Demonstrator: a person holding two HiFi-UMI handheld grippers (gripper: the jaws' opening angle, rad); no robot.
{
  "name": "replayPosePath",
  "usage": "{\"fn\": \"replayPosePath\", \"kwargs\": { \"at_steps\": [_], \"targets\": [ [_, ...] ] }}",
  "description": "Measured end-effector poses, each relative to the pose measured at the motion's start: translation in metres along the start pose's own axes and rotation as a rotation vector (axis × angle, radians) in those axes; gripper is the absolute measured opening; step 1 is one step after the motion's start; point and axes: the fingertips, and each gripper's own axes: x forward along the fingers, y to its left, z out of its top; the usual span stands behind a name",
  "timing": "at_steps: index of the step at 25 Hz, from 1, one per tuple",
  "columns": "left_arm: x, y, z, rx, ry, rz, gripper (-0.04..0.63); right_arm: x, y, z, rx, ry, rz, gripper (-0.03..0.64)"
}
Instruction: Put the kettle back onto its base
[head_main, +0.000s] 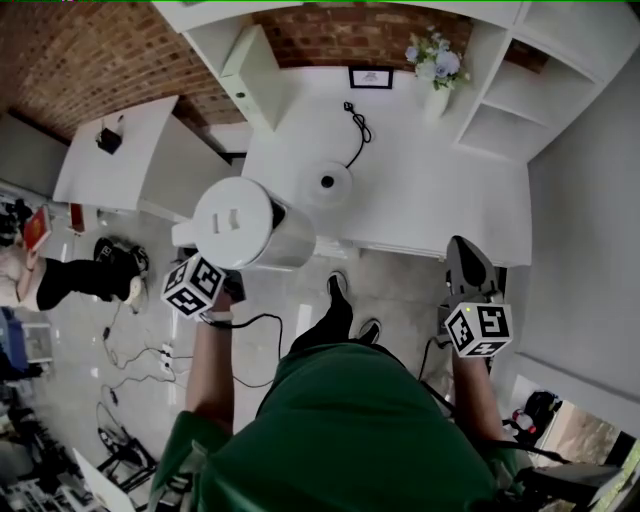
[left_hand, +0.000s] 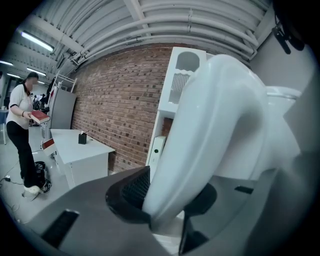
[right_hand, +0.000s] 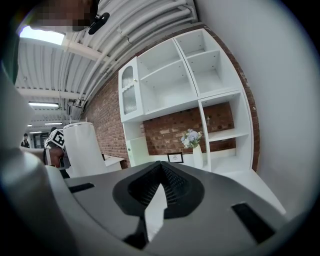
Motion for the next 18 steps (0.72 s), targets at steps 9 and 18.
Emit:
{"fn": "replayPosePath", "kwargs": {
  "at_steps": [9,18],
  "targets": [
    [0.124,-0.011,-0.01,0.102,0.001,-0.083,0.137,0.06,-0.031,0.024,-0.034,0.023,-0.123,0.021],
    [0.227,-0.023,-0.028,0.117,0.046,-0.236,0.137,0.14,-0.019,0.023,-0.023,0.088,-0.167,0.021]
  ]
}}
